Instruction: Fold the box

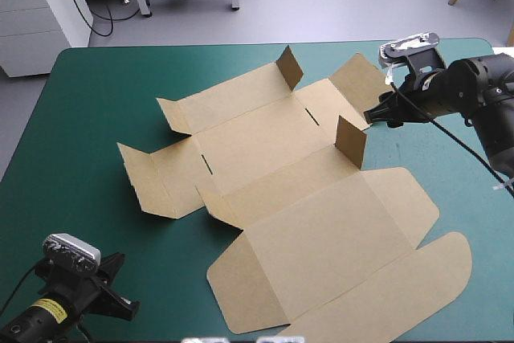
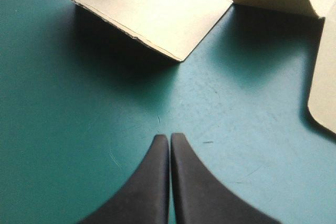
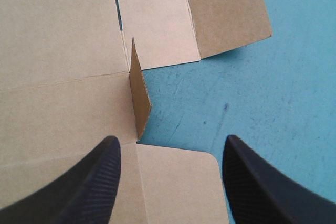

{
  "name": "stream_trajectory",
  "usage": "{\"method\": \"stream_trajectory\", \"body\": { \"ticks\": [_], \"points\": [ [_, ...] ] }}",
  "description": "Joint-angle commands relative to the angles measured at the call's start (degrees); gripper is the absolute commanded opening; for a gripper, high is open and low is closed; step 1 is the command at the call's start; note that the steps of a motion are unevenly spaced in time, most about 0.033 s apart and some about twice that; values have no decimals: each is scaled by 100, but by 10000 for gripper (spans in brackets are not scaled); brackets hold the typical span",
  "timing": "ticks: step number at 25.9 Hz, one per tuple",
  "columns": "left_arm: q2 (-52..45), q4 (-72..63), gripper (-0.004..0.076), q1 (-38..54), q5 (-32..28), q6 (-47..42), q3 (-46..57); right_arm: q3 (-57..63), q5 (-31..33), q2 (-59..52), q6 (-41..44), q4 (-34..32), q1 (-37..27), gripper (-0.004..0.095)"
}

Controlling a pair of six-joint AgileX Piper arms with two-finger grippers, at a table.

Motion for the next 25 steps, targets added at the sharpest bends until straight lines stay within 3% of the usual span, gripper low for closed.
{"method": "stream_trajectory", "body": {
  "ticks": [1,5,25],
  "points": [
    [54,-76,-10,-31,-339,-41,-174,-168,-335,-163,-40,148,1,540],
    [54,-76,-10,-31,-339,-27,-174,-179,-335,20,-488,171,1,539],
    [54,-76,-10,-31,-339,-27,-174,-1608,186,2213,-927,914,1,539]
  ]
}}
